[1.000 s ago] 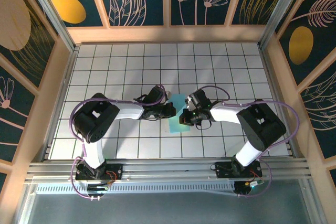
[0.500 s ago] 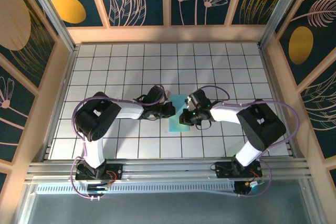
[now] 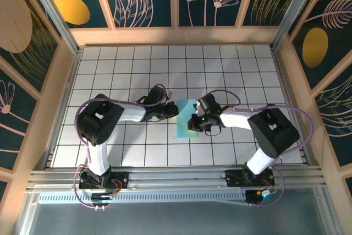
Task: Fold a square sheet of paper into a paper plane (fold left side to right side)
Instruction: First fold the square sheet of paper in half at the center of the table.
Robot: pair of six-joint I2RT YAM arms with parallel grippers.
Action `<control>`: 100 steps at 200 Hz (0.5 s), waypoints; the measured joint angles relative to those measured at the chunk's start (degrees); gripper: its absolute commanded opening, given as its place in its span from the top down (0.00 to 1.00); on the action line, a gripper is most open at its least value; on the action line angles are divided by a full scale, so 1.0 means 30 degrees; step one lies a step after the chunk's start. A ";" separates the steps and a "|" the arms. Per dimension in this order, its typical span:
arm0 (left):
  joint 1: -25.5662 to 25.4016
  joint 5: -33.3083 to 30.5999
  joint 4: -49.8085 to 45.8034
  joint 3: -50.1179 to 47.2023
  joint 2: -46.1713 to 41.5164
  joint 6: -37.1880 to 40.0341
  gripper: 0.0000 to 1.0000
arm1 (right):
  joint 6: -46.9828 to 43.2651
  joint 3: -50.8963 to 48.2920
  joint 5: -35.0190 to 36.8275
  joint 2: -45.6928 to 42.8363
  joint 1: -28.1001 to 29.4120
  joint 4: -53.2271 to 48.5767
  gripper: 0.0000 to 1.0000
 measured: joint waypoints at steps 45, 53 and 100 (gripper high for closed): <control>0.0627 -0.0015 0.0102 0.0036 0.0073 0.0029 0.99 | 0.0000 0.0029 0.0000 0.0029 0.0000 -0.0015 1.00; 0.0627 -0.0007 0.0102 0.0036 0.0073 0.0029 0.99 | 0.0000 0.0044 0.0000 0.0029 0.0000 -0.0029 1.00; 0.0896 -0.0627 -0.0073 -0.0262 -0.0386 0.0430 0.99 | 0.0000 0.0073 0.0000 0.0029 0.0000 -0.0080 1.00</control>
